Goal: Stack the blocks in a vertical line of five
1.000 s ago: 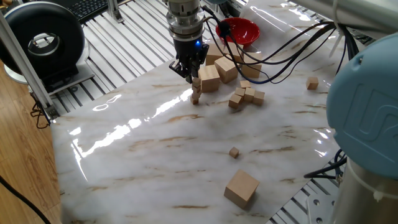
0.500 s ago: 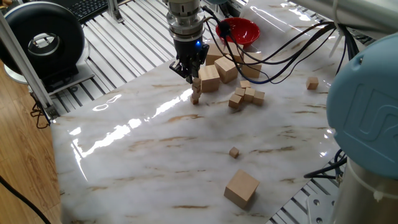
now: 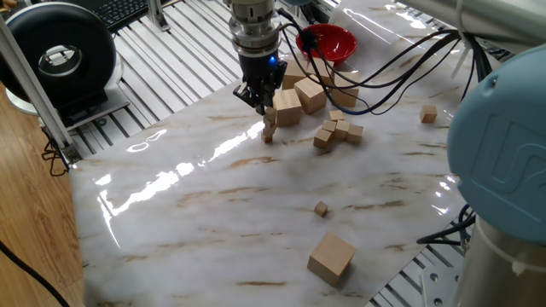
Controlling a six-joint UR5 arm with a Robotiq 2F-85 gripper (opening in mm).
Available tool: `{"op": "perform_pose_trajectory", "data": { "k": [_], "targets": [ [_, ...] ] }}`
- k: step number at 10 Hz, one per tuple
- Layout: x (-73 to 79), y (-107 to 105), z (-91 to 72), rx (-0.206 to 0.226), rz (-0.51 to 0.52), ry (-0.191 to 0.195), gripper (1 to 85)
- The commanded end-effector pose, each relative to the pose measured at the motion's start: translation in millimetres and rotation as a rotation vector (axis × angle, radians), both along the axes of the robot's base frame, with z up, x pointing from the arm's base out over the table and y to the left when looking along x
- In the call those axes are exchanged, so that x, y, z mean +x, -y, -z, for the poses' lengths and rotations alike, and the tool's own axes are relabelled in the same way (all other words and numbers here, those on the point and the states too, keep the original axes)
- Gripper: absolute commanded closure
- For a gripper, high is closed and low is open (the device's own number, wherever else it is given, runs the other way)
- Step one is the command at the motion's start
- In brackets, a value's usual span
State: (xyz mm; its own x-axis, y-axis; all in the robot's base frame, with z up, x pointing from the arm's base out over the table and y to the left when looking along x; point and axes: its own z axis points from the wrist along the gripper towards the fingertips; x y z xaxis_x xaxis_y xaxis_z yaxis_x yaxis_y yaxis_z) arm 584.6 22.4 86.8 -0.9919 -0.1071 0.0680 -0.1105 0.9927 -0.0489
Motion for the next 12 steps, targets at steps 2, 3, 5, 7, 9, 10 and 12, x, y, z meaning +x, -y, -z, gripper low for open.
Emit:
{"op": "perform_pose_trajectory", "data": {
  "k": [2,3,5,7,9,10,12],
  "targets": [
    [-0.2,-1.8,-0.6,0.012,-0.01,-0.003,74.7],
    [-0.2,-1.8,-0.6,0.012,-0.012,-0.003,73.7],
    [-1.3,-1.3,-0.7,0.011,-0.027,-0.008,69.7],
    [-1.0,-1.4,-0.5,0.011,-0.028,-0.008,68.7],
    [-0.8,-1.6,-0.7,0.011,-0.03,-0.008,68.0],
    [-0.7,-1.8,-0.8,0.011,-0.03,-0.008,68.0],
    [1.5,-2.1,-0.9,0.012,-0.037,-0.001,66.0]
  ]
}}
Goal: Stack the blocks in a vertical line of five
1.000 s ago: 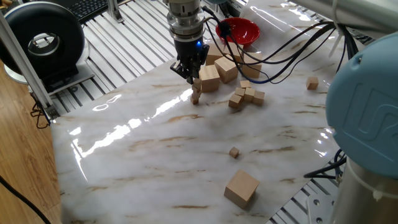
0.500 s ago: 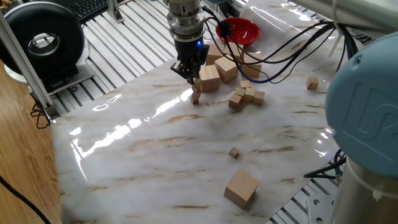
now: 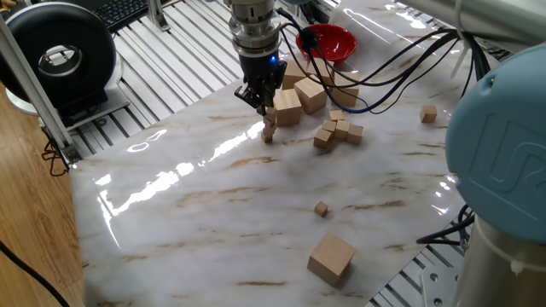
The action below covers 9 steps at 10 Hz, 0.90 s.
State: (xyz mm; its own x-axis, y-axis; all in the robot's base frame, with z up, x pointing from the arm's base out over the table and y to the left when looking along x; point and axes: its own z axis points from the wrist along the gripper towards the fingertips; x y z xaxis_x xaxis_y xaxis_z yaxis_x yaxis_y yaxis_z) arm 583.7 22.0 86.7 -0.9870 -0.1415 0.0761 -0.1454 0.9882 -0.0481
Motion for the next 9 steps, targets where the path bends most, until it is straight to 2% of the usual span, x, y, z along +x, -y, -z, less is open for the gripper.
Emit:
{"op": "perform_pose_trajectory", "data": {
  "k": [1,5,9],
  "targets": [
    [2.5,-3.5,-1.0,0.015,-0.005,0.007,64.7],
    [2.1,-3.2,-1.0,0.015,-0.026,0.004,57.7],
    [1.7,-3.4,-1.0,0.018,-0.038,0.002,54.7]
  ]
}}
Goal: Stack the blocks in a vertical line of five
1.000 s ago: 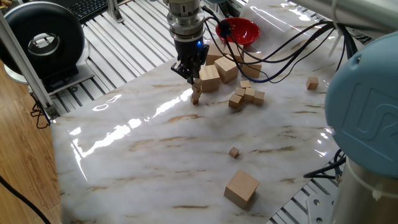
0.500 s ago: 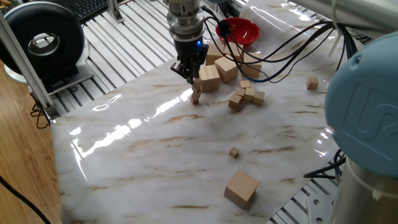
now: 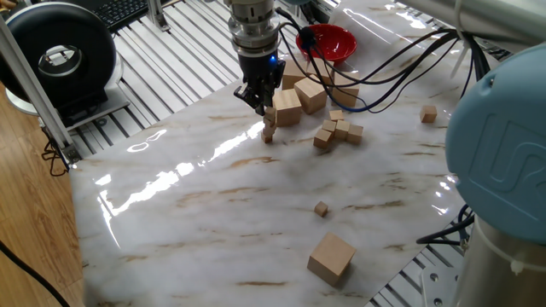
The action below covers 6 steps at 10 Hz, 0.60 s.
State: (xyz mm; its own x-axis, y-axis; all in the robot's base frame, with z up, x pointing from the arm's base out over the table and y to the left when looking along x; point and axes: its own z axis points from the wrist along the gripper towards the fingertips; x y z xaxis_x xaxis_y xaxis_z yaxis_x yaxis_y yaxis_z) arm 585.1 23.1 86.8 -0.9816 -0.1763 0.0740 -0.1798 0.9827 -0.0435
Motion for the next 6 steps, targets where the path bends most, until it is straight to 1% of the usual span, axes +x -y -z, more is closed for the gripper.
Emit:
{"op": "perform_pose_trajectory", "data": {
  "k": [1,5,6],
  "targets": [
    [-0.5,-2.6,-0.9,0.015,-0.009,-0.003,52.7],
    [-2.2,-2.4,-1.2,0.017,-0.019,-0.01,49.7],
    [-4.2,-1.6,-1.4,0.016,-0.024,-0.018,49.0]
  ]
}}
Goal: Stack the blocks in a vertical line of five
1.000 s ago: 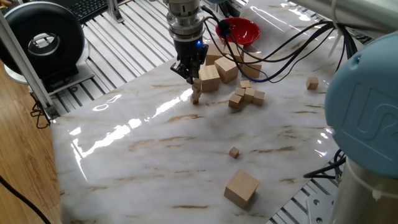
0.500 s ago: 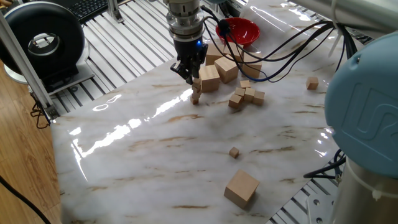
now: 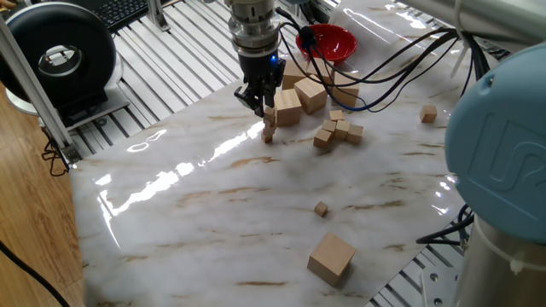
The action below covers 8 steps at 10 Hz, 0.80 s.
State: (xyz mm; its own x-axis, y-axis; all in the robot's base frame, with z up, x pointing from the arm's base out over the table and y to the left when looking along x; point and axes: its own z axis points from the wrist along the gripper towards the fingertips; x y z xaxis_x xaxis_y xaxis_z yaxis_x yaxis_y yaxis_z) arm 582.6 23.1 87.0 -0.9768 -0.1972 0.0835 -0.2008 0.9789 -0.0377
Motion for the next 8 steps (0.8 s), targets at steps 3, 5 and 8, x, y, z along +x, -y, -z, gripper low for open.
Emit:
{"op": "perform_pose_trajectory", "data": {
  "k": [3,5,8],
  "targets": [
    [-6.2,-5.1,-1.5,0.026,-0.011,-0.025,42.7],
    [-9.5,-5.6,-3.5,0.031,-0.026,-0.035,38.7],
    [-10.4,-2.7,-8.9,0.026,-0.035,-0.035,36.7]
  ]
}}
